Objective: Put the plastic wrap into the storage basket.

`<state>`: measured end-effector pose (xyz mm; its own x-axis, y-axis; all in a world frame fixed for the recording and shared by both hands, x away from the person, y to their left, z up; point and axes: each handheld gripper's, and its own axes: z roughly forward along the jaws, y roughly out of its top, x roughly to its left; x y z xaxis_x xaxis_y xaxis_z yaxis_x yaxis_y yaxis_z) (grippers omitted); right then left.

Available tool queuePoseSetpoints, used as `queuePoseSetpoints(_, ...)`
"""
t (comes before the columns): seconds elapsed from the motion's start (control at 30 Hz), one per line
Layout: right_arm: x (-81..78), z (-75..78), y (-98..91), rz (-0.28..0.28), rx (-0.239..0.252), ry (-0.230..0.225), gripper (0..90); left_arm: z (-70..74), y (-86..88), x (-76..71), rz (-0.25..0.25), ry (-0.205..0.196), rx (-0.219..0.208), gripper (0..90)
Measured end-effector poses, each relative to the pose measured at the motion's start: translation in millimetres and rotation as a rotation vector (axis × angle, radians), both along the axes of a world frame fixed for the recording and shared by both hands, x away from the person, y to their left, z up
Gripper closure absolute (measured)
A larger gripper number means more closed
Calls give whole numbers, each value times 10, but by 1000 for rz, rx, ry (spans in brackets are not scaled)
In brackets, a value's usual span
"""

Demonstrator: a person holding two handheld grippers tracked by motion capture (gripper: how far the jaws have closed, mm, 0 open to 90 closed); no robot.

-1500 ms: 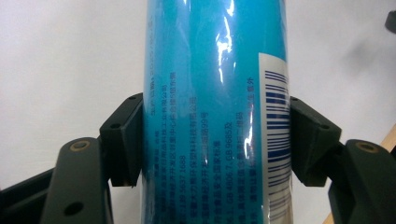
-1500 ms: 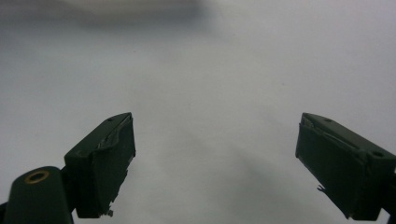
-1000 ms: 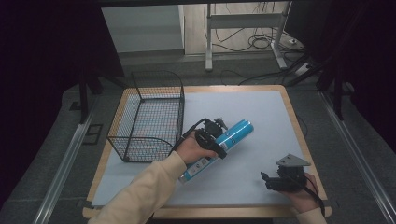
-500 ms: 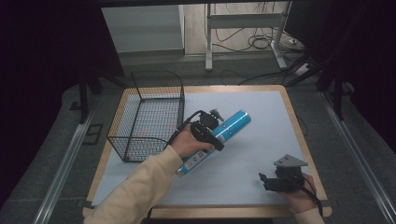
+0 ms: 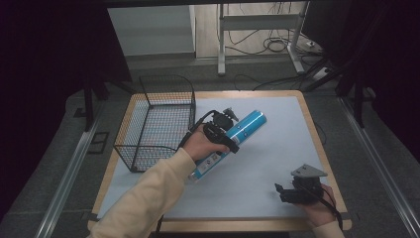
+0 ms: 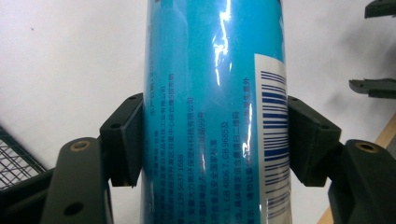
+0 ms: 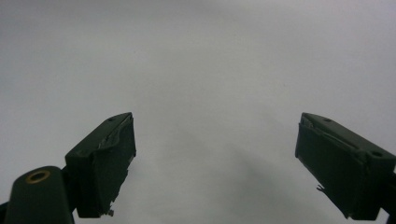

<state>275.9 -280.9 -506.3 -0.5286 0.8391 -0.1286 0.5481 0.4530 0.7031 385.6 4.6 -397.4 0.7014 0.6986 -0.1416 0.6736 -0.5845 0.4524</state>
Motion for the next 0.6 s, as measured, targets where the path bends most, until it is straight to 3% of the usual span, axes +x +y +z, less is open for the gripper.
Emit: queuePoseSetpoints(0.6,2,2,-17,-4,1,-8,125,229,-44,191,-9,-10,4,312)
